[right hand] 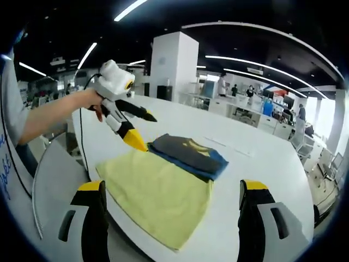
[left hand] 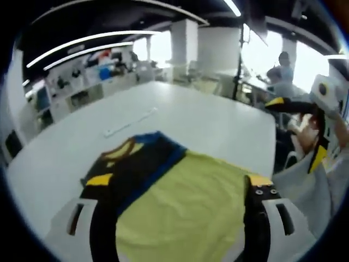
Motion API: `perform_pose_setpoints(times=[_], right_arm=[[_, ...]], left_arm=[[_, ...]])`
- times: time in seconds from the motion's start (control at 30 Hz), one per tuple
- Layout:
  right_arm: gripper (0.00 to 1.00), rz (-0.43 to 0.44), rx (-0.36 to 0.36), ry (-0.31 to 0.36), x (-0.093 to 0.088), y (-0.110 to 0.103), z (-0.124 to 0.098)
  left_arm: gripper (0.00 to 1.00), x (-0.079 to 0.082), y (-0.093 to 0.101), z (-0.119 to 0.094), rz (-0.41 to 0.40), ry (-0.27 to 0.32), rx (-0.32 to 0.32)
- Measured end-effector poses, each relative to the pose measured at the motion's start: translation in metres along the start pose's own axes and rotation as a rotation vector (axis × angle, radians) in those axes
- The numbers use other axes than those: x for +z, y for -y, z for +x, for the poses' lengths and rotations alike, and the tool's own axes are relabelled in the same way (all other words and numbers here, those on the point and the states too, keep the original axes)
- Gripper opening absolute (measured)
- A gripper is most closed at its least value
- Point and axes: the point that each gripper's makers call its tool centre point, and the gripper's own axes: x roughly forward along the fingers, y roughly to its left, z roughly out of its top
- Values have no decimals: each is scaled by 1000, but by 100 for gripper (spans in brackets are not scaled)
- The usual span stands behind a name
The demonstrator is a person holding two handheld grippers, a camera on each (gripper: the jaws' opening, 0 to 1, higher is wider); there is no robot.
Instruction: Fold the garment on the visible template until the final outline fits inside the template.
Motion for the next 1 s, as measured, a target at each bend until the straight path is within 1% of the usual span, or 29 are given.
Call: perform_pose_setpoints(times=[0.17,0.23,0.3,0.4,0.43,0.53,0.63,0.87,1.0], right_arm=[[100,-5,-1,9,6,-1,6],[100,-6,-2,9,7,-1,8],[100,-7,-3,9,7,-1,9],[100,-6,-10,11,9,0,11],[100,-5,-13,13,10,0,12],[100,-1,-20,20,13,2,13],[100,-7,-21,17,14,0,15],[100,-15,-25,12,17,0,18],[100,-18,-29,10,18,0,20]], left_arm=[[96,-3,-5,-7,-5,5,3],[99,-2,-8,-10,-3,15,12],[99,0,-8,-14,1,20,12],[99,5,-8,-21,0,55,4],[99,6,-9,-22,-2,58,6],[99,4,-11,-27,5,58,12],[99,-1,-12,-30,5,55,5],[100,-8,-16,-42,2,57,12],[100,-10,-20,-49,-3,65,26]])
